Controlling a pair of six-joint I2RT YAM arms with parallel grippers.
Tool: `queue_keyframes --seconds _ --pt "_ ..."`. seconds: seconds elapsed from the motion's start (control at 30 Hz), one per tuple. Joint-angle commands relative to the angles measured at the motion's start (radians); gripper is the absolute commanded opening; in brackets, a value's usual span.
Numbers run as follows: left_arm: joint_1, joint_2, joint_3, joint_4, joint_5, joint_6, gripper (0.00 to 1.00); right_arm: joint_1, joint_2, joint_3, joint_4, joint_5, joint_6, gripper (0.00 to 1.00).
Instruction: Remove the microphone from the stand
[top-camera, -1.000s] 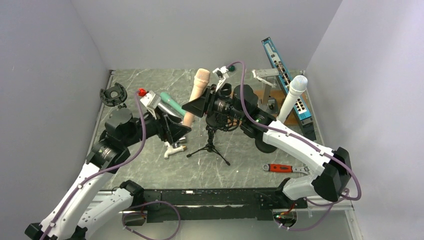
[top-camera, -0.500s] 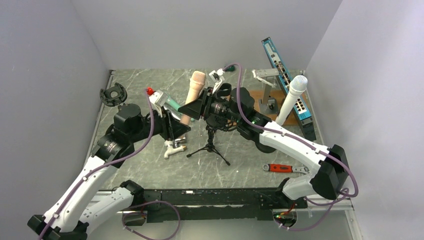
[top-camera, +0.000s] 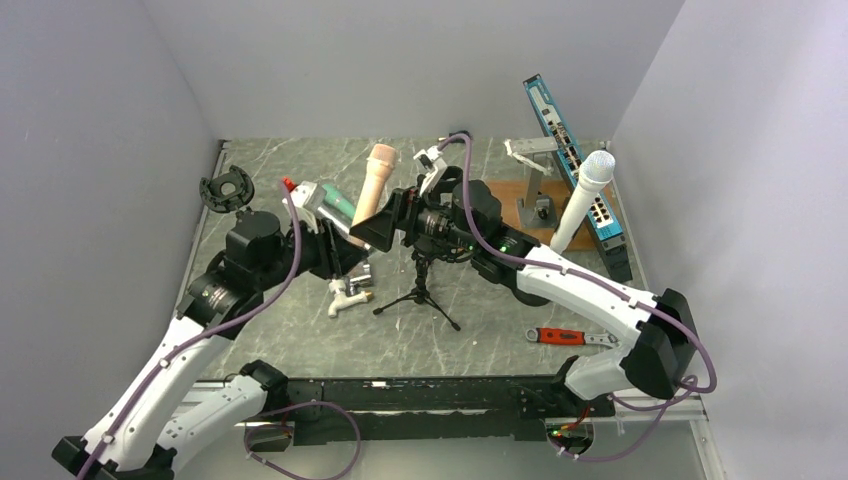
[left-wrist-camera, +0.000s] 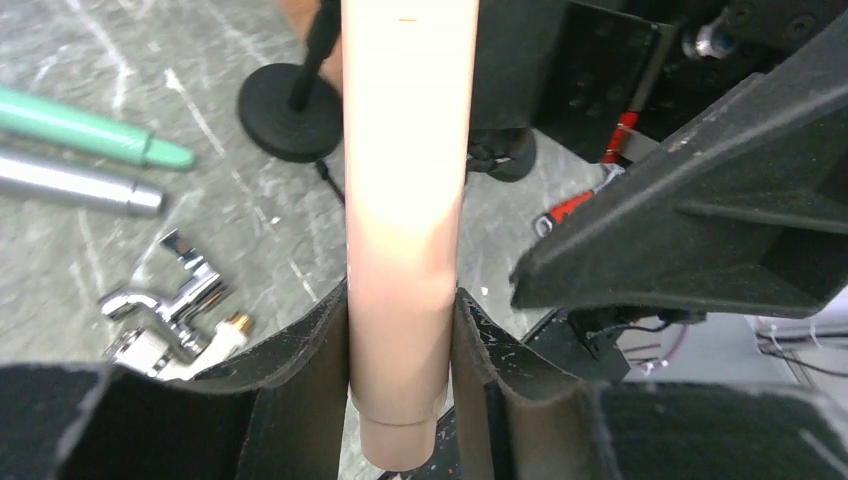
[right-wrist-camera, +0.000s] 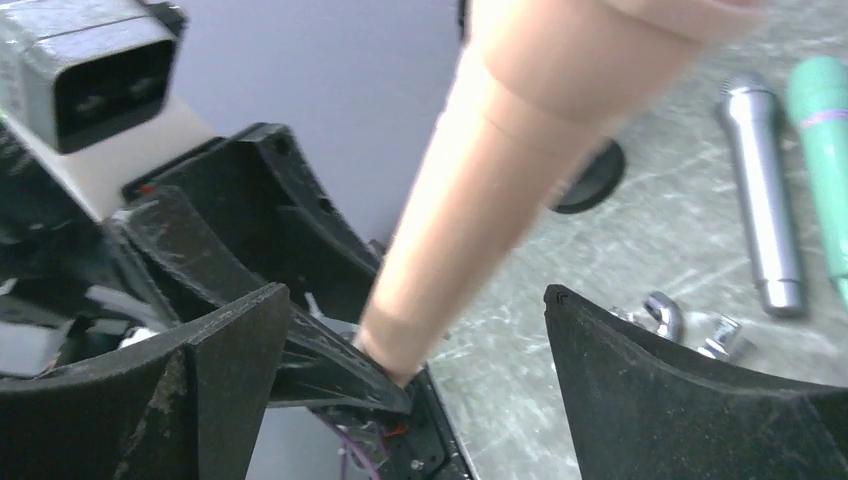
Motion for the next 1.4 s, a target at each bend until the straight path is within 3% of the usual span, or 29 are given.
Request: queue_keyframes --seconds 0.0,0.13,0.27,0.43,0.57,0.73,0.83,1.03,1.37 --pt "0.001 -0.051 0.004 -0.066 -0.165 -0.050 0.00 0.003 -0.045 0.074 -0.176 0.166 -0.105 1.00" --pt "0.001 -0.093 -0.042 -0.111 -0.305 -0.122 0.00 0.003 -0.042 0.107 -0.288 0.272 -0.142 1.00" --pt "0.002 -0.060 -0.038 -0.217 -0.499 -0.237 0.00 0.002 -0.071 0.075 -0.272 0.296 -0.150 1.00" --pt "0.004 0.078 0.012 -0.321 -0.662 -0.365 0.00 0.003 -0.118 0.042 -0.268 0.314 -0.183 1.00" --pt "0.054 0.172 -0.017 -0.272 -0.720 -0.519 0.00 0.002 -0.168 0.002 -0.255 0.355 -0.194 1.00" --pt "0.108 0.412 0.107 -0.439 -0.807 -0.746 0.00 0.002 -0.221 -0.023 -0.261 0.340 -0.201 1.00" --pt "0.146 0.564 0.189 -0.481 -0.806 -0.811 0.00 0.004 -0.244 -0.035 -0.262 0.323 -0.202 1.00" --pt "0.237 0.758 0.221 -0.322 -0.657 -0.783 0.00 0.002 -0.270 -0.042 -0.274 0.322 -0.218 1.00" --pt "0.241 0.995 0.344 -0.261 -0.594 -0.714 0.00 0.002 -0.292 -0.044 -0.298 0.334 -0.264 1.00"
